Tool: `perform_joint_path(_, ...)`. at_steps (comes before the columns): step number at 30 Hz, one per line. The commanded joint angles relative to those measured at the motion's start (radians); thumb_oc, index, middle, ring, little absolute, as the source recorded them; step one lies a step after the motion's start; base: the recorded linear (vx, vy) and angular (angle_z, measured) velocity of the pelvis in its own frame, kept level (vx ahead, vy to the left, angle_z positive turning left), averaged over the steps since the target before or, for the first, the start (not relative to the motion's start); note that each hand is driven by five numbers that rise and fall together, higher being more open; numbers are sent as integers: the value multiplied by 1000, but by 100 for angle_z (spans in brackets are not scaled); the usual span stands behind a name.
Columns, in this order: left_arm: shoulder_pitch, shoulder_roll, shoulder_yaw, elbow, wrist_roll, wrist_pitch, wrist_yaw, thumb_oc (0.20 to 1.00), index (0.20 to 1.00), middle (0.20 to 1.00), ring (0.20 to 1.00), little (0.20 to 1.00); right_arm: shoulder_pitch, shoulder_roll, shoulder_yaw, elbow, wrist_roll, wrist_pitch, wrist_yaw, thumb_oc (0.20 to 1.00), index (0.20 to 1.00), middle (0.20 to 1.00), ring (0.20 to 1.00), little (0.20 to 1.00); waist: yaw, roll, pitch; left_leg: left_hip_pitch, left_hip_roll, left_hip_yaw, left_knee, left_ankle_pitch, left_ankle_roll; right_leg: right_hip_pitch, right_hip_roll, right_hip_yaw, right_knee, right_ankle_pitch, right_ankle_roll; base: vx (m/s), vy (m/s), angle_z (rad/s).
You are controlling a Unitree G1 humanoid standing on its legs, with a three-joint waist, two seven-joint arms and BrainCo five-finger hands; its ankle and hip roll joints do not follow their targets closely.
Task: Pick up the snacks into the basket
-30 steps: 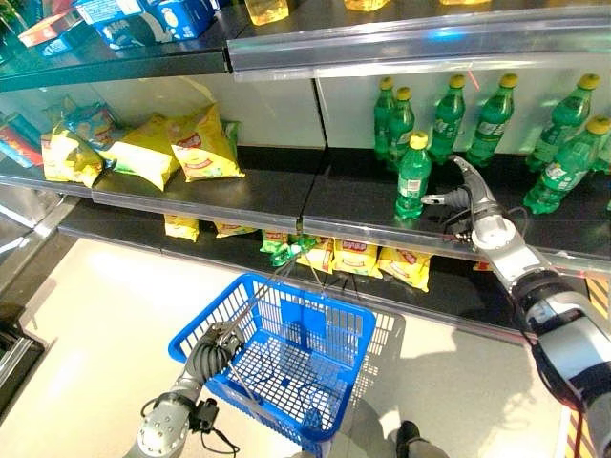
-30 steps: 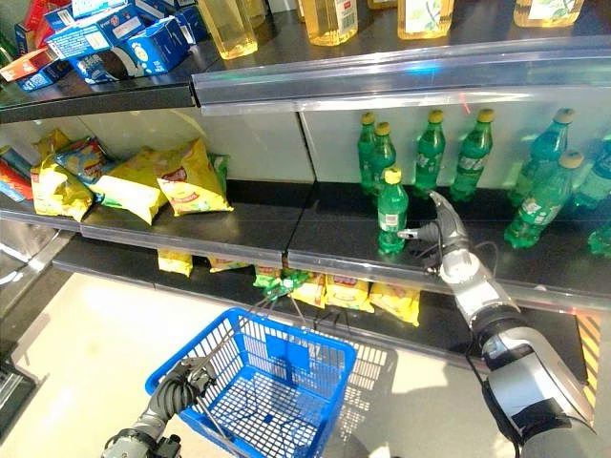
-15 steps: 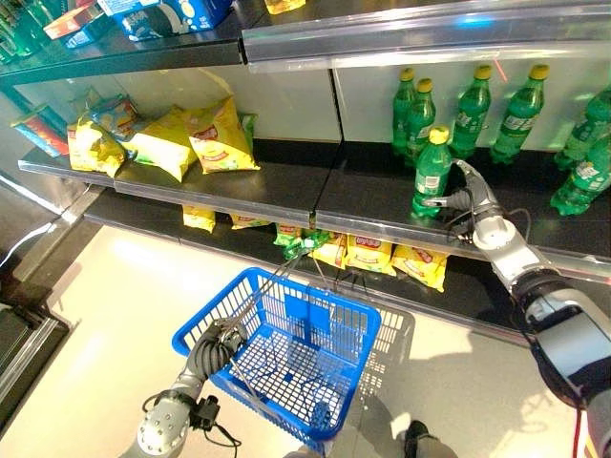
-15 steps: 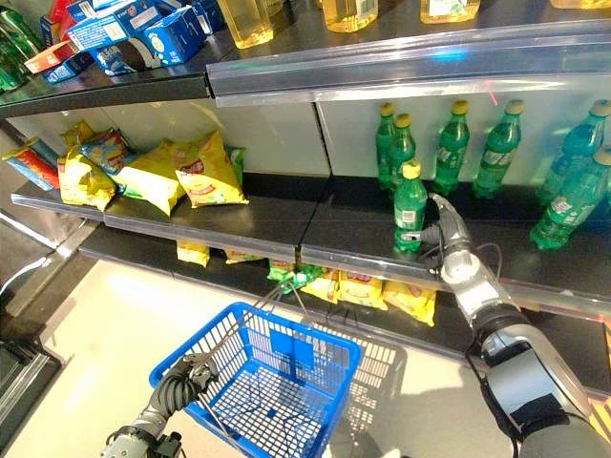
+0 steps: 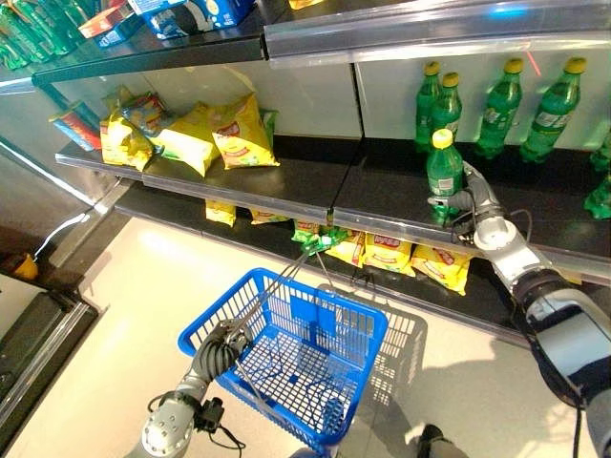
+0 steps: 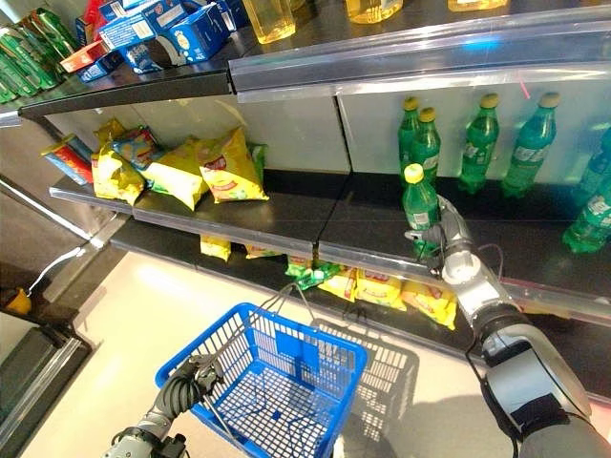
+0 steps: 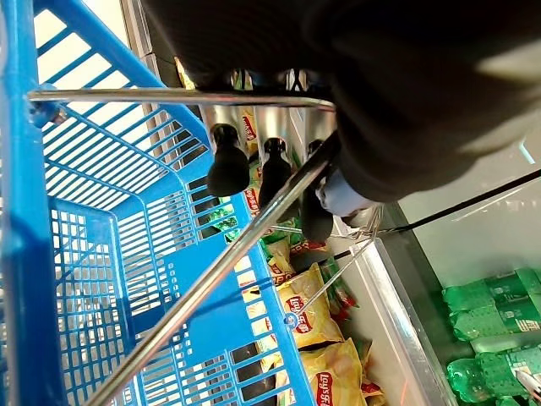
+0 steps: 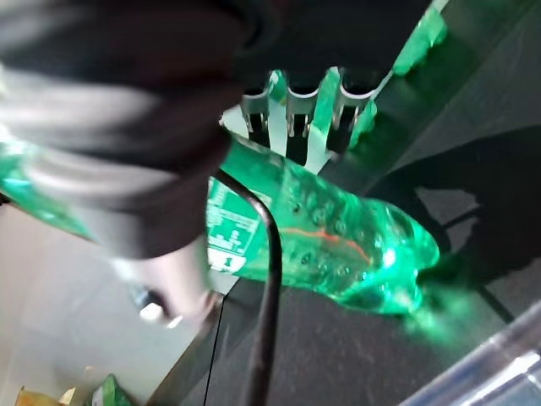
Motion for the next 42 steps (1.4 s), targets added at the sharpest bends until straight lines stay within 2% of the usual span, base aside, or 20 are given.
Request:
perform_joint_path(1, -78, 43, -19, -153, -58, -122, 30, 200, 200, 200, 200, 200, -101, -28, 41, 4, -6, -40, -10, 200, 200, 200, 200, 200, 28, -16, -14, 46, -12, -42, -39, -1, 45, 110, -9, 17, -136, 58, 92, 4, 19, 5)
perform_joint_path(8, -85, 41, -28, -152, -63, -118, 33, 200, 200, 200, 200, 200, -92, 37, 35, 28, -24, -33, -28, 200, 200, 200, 200, 200, 42, 7, -19, 46, -21, -54, -35, -4, 50, 115, -17, 14, -131, 53, 95, 9, 32, 2)
perform_joint_path(18, -99, 33, -45, -148, -61, -106, 36, 200, 200, 200, 200, 200, -45, 76, -4, -33, -4, -33, -57, 200, 200, 200, 200, 200, 37, 17, -15, 43, -26, -64, -26, -7, 51, 125, -25, -5, -123, 46, 95, -13, 16, 6)
perform_joint_path(25, -104, 33, -39, -135, -53, -100, 38, 200, 200, 200, 200, 200, 12, 65, -26, -217, -5, -42, -62, 200, 200, 200, 200, 200, 16, 12, -7, 36, -33, -47, 5, -22, 49, 128, -36, -3, -115, 48, 96, -19, 25, 5)
perform_joint_path(32, -98, 18, -21, -53, -38, -82, 30, 200, 200, 200, 200, 200, 54, 28, -31, -456, 5, -63, -47, 200, 200, 200, 200, 200, -18, -26, -15, 50, -18, -6, -2, -29, 48, 125, -23, 31, -136, 66, 99, 0, 0, 0)
perform_joint_path(36, -114, -3, -11, 6, -20, -63, 20, 200, 200, 200, 200, 200, 199, 62, -92, -678, 105, -108, -3, 200, 200, 200, 200, 200, -51, -67, -23, 66, -3, 24, 2, -42, 46, 145, -6, 49, -178, 87, 98, -6, -20, -15)
perform_joint_path(39, -110, -24, 1, 24, -18, -55, 17, 200, 200, 200, 200, 200, 277, 71, -119, -752, 141, -115, 27, 200, 200, 200, 200, 200, -62, -84, -29, 71, 4, 38, 10, -49, 43, 159, 1, 54, -205, 99, 99, 2, -18, -14)
perform_joint_path(42, -98, -43, 20, 33, -12, -41, 9, 200, 200, 200, 200, 200, 392, 126, -146, -803, 204, -117, 57, 200, 200, 200, 200, 200, -75, -109, -38, 85, 13, 57, 24, -61, 42, 188, 17, 65, -250, 118, 99, 15, -35, -7)
